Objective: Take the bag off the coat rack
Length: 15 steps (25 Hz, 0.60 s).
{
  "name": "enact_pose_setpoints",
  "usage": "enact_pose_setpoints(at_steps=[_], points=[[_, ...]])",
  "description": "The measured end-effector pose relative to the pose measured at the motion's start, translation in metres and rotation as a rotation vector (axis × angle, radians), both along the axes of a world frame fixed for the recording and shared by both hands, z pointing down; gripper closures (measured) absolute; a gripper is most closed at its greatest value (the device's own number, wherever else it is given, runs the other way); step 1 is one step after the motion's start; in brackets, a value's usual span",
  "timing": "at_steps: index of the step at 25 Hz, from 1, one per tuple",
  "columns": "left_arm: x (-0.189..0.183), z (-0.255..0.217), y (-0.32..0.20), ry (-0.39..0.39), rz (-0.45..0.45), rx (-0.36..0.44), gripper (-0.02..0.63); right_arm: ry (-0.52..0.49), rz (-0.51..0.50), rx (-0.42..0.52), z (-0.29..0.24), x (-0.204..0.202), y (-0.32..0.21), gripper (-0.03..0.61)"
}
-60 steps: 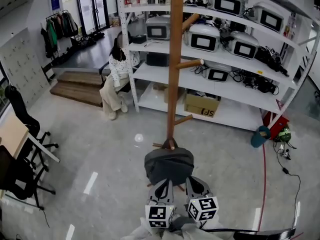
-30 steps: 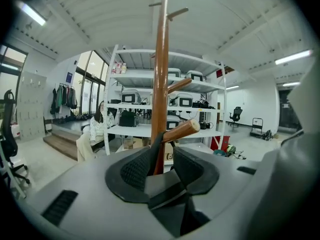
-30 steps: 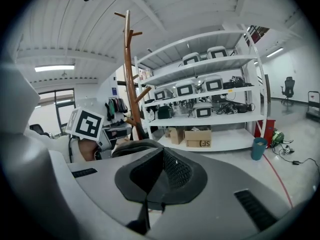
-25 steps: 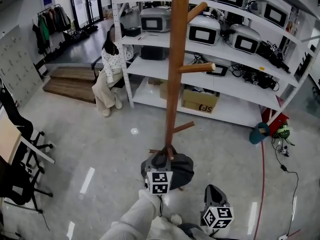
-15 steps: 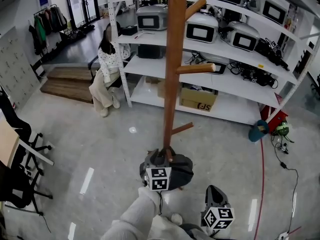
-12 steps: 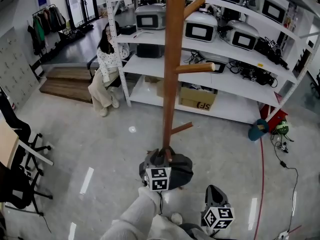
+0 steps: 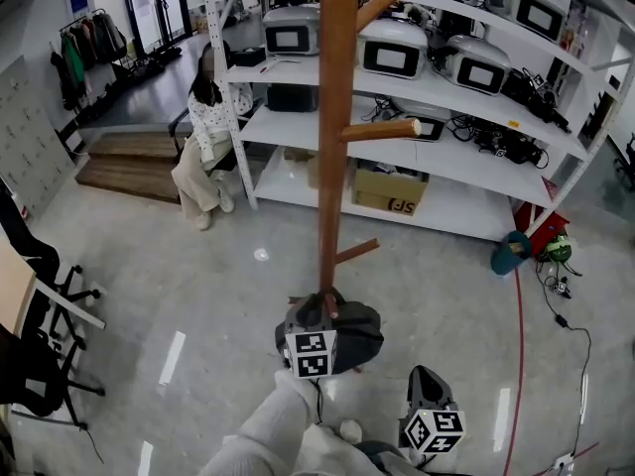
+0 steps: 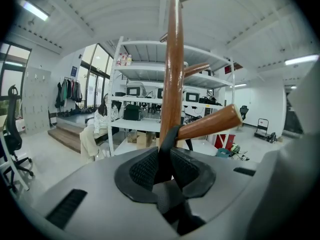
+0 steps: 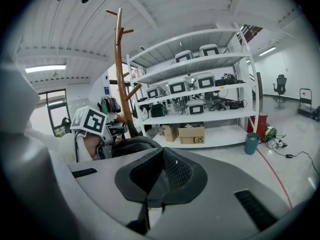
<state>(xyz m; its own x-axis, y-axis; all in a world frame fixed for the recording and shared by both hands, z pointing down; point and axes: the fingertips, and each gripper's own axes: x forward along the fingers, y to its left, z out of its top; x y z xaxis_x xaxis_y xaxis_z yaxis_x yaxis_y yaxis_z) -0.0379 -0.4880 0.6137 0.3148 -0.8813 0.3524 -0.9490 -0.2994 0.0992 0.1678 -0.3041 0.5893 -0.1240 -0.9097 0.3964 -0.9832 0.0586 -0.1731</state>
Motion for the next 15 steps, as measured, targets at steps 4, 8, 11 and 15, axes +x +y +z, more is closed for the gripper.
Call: enact_pose_setpoints(at_steps=[4,8,11,15], points=[[-0.001,0.001,0.001,0.012,-0.01,-0.004,0.559,0.001,0.004,0.0,0.0,0.002,0.003,0.566],[0.0,-0.005,0.004,0.033,-0.019,-0.013,0.569,-0.005,-0.004,0.002,-0.001,-0.001,0.005,0.566],[0.001,-0.012,0.008,0.037,-0.015,0.001,0.574,-0.008,-0.002,0.002,-0.001,0.0,0.006,0.566],[0.003,-0.021,0.013,0.025,-0.01,0.032,0.58,-0.012,-0.003,0.004,-0.001,0.002,0.007,0.566]])
